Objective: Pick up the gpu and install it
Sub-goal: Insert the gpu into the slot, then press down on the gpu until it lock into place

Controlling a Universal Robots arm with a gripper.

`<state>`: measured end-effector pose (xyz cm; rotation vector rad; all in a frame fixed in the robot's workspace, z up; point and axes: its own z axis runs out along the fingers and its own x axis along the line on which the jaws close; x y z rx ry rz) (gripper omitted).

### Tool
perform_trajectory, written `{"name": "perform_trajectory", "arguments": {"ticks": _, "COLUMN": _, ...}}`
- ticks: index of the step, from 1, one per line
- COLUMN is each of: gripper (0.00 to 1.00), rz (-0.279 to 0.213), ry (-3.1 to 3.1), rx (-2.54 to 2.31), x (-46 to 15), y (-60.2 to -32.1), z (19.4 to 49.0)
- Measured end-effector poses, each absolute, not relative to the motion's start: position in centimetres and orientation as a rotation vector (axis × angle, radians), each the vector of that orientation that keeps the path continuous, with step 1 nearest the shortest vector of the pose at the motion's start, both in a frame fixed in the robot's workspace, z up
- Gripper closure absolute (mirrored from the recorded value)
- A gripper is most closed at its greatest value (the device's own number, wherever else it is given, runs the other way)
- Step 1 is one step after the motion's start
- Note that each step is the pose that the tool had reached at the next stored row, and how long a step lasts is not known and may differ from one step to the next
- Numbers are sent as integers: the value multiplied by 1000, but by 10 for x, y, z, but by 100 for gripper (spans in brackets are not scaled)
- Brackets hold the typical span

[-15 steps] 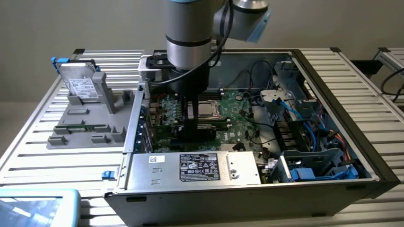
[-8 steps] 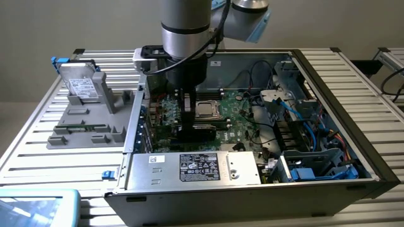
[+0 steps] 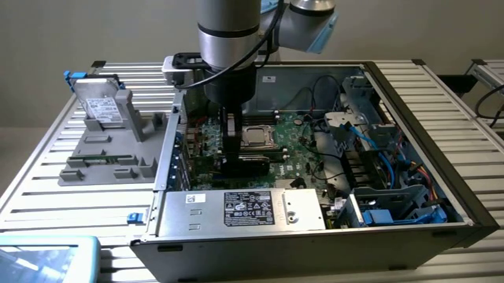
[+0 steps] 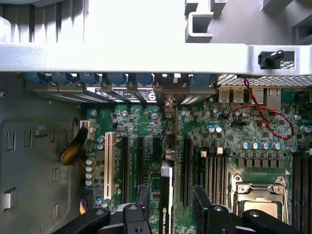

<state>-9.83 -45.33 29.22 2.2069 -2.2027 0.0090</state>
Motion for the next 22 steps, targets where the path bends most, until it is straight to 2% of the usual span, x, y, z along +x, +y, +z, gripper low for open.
{"name": "perform_trajectory", "arguments": {"ticks": 17, "gripper": 52, "rz": 6, "ry": -2204, "rx": 2208, "x": -98, "y": -453, "z": 292}}
{"name": "perform_trajectory", "arguments": {"ticks": 19, "gripper": 54, "rz": 6, "ry": -2204, "rx": 2208, "x": -98, "y": -453, "z": 292}}
{"name": "perform_trajectory", "arguments": {"ticks": 22, "gripper": 73, "rz": 6, "ry": -2204, "rx": 2208, "x": -98, "y": -453, "z": 292}}
